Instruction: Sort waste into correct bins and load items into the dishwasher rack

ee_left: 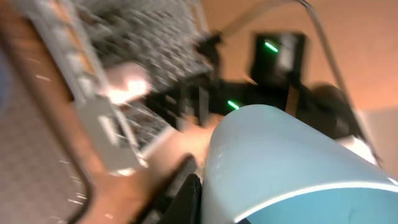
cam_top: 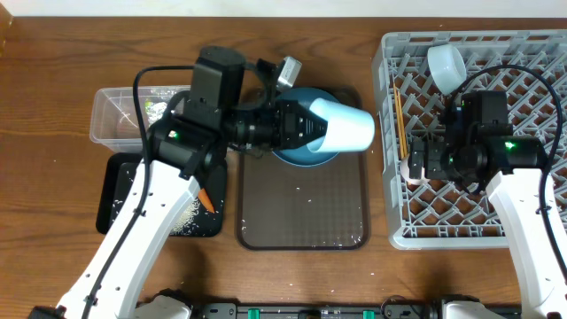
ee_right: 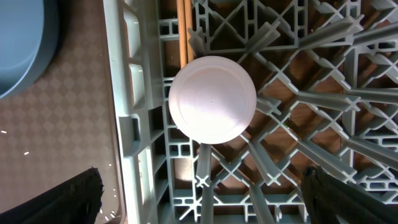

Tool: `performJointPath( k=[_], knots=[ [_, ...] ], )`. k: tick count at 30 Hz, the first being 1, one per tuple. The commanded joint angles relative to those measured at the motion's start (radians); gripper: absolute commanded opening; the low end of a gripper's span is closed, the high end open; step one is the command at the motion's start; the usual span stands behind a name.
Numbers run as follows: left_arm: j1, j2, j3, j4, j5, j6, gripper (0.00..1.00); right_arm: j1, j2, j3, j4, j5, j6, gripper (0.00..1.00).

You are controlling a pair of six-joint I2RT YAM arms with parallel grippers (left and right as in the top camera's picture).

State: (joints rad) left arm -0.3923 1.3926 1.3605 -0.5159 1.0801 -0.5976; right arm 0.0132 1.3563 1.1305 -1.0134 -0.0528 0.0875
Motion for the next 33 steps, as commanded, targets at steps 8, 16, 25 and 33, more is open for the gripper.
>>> performJointPath(
  k=[8,16,25,33],
  knots=[
    [0.005,-0.027,0.016,-0.027,0.196,0.022,0.06,-0.006,-0.014,0.017,0.005,-0.066,0.053,0.99],
    [0.026,-0.027,0.016,-0.048,0.195,0.022,0.06,-0.024,-0.044,0.058,-0.084,-0.624,-0.229,0.99],
    [0.107,-0.027,0.016,-0.134,0.196,0.092,0.06,-0.172,-0.108,0.269,-0.367,-0.973,-0.470,0.99],
    [0.079,-0.027,-0.002,-0.266,0.191,0.175,0.06,-0.155,-0.175,0.281,-0.470,-1.210,-0.706,0.99]
  ],
)
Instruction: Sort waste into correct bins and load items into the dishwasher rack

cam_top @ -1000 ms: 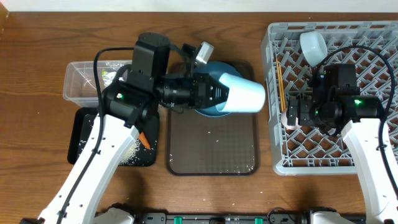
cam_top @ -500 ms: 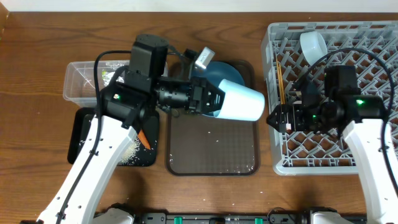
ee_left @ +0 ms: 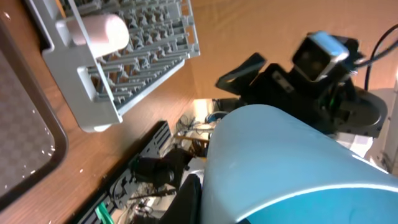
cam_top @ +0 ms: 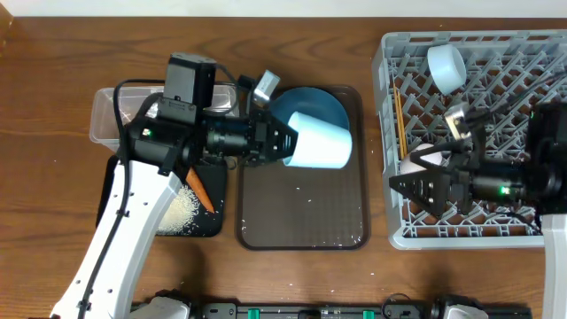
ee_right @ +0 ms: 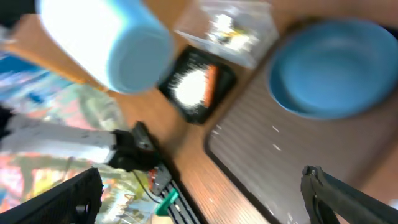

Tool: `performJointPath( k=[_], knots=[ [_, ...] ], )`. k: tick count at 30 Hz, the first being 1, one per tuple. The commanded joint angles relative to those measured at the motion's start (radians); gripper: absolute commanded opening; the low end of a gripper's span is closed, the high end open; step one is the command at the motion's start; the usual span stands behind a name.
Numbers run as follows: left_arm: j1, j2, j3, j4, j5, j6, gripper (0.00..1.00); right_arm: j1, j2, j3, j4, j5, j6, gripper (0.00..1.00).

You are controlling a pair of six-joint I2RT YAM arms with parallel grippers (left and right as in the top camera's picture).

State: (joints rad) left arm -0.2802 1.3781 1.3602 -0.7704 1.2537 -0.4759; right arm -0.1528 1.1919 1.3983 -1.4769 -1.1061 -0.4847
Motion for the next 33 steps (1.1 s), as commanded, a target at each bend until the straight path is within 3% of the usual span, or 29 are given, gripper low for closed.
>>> performJointPath(
  k=[1,7,19,33],
  knots=[
    [-0.049,-0.013,-0.002,-0.018,0.018,0.063,0.06,0.017,-0.014,0.013,-0.008,-0.159,-0.144,0.99],
    [-0.130,-0.013,-0.002,-0.014,0.009,0.076,0.06,0.072,-0.016,0.013,-0.012,-0.214,-0.146,0.99],
    [-0.132,-0.013,-0.002,-0.014,0.015,0.076,0.06,0.245,-0.016,0.012,-0.011,-0.180,-0.205,0.99],
    [-0.195,-0.013,-0.002,-0.013,0.029,0.076,0.06,0.252,-0.016,0.012,0.000,-0.114,-0.205,0.99]
  ],
)
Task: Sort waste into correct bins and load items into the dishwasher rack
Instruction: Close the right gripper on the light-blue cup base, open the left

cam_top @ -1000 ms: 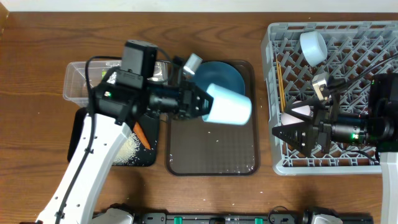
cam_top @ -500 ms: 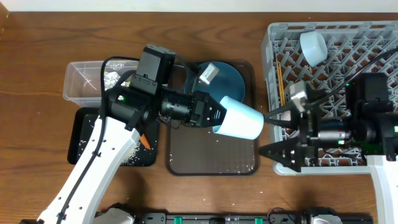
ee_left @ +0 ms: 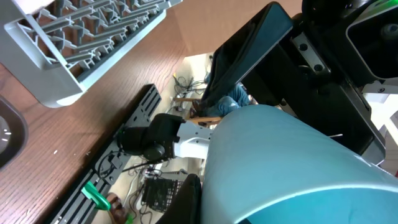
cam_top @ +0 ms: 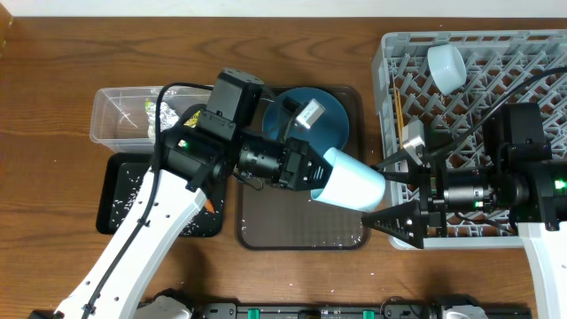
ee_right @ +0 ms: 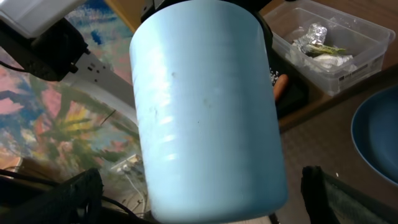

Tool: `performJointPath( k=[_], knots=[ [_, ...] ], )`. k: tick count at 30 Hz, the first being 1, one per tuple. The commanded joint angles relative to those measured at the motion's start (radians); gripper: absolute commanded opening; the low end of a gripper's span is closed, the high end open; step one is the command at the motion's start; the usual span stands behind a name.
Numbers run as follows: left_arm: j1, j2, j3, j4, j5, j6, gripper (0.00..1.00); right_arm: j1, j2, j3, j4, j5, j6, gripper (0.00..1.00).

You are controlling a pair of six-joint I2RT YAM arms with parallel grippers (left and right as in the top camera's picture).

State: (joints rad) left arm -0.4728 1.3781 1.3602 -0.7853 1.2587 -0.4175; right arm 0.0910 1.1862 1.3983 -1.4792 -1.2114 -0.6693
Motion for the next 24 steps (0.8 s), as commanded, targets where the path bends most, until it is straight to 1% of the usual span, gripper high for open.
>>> performJointPath(
  k=[1,4,5,6,11,15,16,20,24],
  knots=[
    [-0.002,-0.013,-0.002,0.002,0.024,0.017,0.06,0.008,-0.010,0.012,0.002,-0.008,-0.020,0.96],
    [-0.002,-0.013,-0.002,0.002,0.024,0.017,0.06,0.009,-0.010,0.012,0.002,-0.013,-0.020,0.83],
    [-0.002,-0.013,-0.002,0.002,0.024,0.017,0.06,0.009,-0.010,0.012,0.002,-0.020,-0.020,0.79],
    [-0.003,-0.013,-0.002,0.001,0.024,0.017,0.06,0.009,-0.010,0.012,0.002,-0.027,-0.021,0.78],
    [-0.023,-0.013,-0.002,0.002,0.021,0.017,0.06,0.009,-0.010,0.012,0.006,-0.035,-0.020,0.79],
    [-0.031,-0.013,-0.002,0.010,0.005,0.017,0.06,0.009,-0.010,0.012,0.006,-0.035,-0.020,0.88],
    [-0.031,-0.013,-0.002,0.018,0.006,0.014,0.06,0.009,-0.010,0.012,0.005,-0.035,-0.020,0.88],
    [-0.031,-0.013,-0.002,0.055,0.006,-0.016,0.06,0.009,-0.010,0.012,0.005,-0.035,-0.020,0.86],
    [-0.031,-0.013,-0.002,0.061,0.006,-0.017,0.06,0.009,-0.010,0.012,0.002,-0.035,-0.020,0.82]
  ],
)
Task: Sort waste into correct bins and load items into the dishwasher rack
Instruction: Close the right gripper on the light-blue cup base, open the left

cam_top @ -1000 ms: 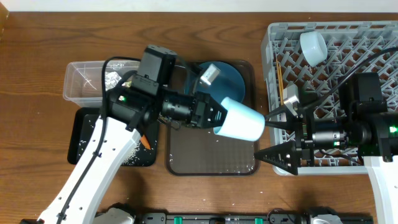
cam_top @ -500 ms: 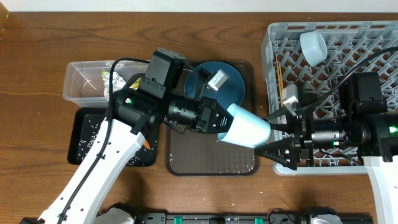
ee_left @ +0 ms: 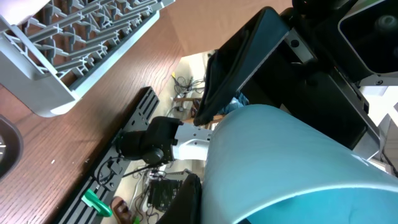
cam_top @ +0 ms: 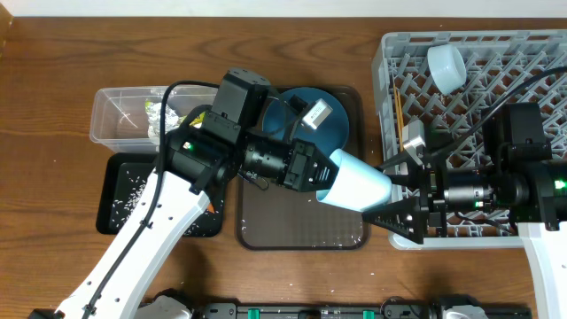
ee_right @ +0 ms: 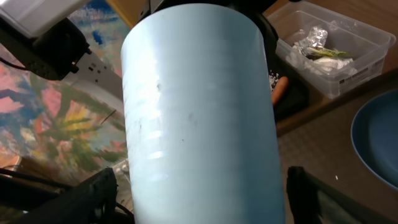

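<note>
A light blue cup (cam_top: 359, 186) lies sideways in the air over the brown tray's right front corner. My left gripper (cam_top: 321, 177) is shut on its rim end; one black finger (ee_left: 186, 199) shows beside the cup (ee_left: 292, 168). Its closed base end points right and sits between the fingers of my right gripper (cam_top: 376, 192). In the right wrist view the cup (ee_right: 199, 118) fills the middle, and the right gripper (ee_right: 200, 202) is open, a finger close on each side with narrow gaps. The grey dishwasher rack (cam_top: 478, 89) stands at the right.
A blue plate (cam_top: 306, 115) rests on the brown tray (cam_top: 301, 226). A clear bin (cam_top: 111, 124) with foil waste stands at the back left, with a black tray (cam_top: 133, 213) of rice and a carrot in front of it. A white bowl (cam_top: 446, 64) and chopsticks (cam_top: 398, 120) are in the rack.
The cup has moved slightly right, deeper between my right gripper's fingers. Those fingers now stand closer to the cup's sides. The left gripper still holds the cup.
My left gripper held the cup sideways over the blue plate while my right gripper hung over a white cup in the rack. Then the right gripper faced left at the rack's edge. Later the cup's base was between the right fingers, and now it sits deeper.
</note>
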Tool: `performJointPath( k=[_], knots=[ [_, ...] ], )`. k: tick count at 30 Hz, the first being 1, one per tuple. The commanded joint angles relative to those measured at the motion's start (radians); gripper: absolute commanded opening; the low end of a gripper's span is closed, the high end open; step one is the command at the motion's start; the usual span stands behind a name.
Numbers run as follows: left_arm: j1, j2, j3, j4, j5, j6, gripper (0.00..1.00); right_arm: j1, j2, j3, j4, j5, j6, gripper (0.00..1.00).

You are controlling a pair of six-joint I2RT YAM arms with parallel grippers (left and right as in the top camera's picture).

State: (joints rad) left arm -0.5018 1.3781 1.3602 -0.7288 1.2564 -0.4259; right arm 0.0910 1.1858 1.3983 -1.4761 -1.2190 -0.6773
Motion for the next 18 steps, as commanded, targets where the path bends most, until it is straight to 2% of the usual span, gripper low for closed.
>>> performJointPath(
  k=[1,7,11,14,18],
  knots=[
    [-0.002,-0.013,-0.002,0.005,0.008,-0.009,0.06,0.009,-0.010,0.012,-0.001,-0.027,-0.012,0.80],
    [-0.002,-0.013,-0.002,0.004,0.008,-0.008,0.07,0.008,-0.010,0.012,0.005,-0.027,-0.013,0.57],
    [-0.002,-0.013,-0.002,0.002,0.008,0.000,0.11,0.008,-0.010,0.012,0.023,-0.027,-0.012,0.54],
    [-0.008,-0.013,-0.002,-0.031,0.007,0.038,0.11,0.008,-0.010,0.012,0.041,-0.027,-0.012,0.47],
    [-0.025,-0.013,-0.002,-0.097,-0.015,0.090,0.11,0.008,-0.010,0.012,0.061,-0.027,-0.012,0.45]
  ],
)
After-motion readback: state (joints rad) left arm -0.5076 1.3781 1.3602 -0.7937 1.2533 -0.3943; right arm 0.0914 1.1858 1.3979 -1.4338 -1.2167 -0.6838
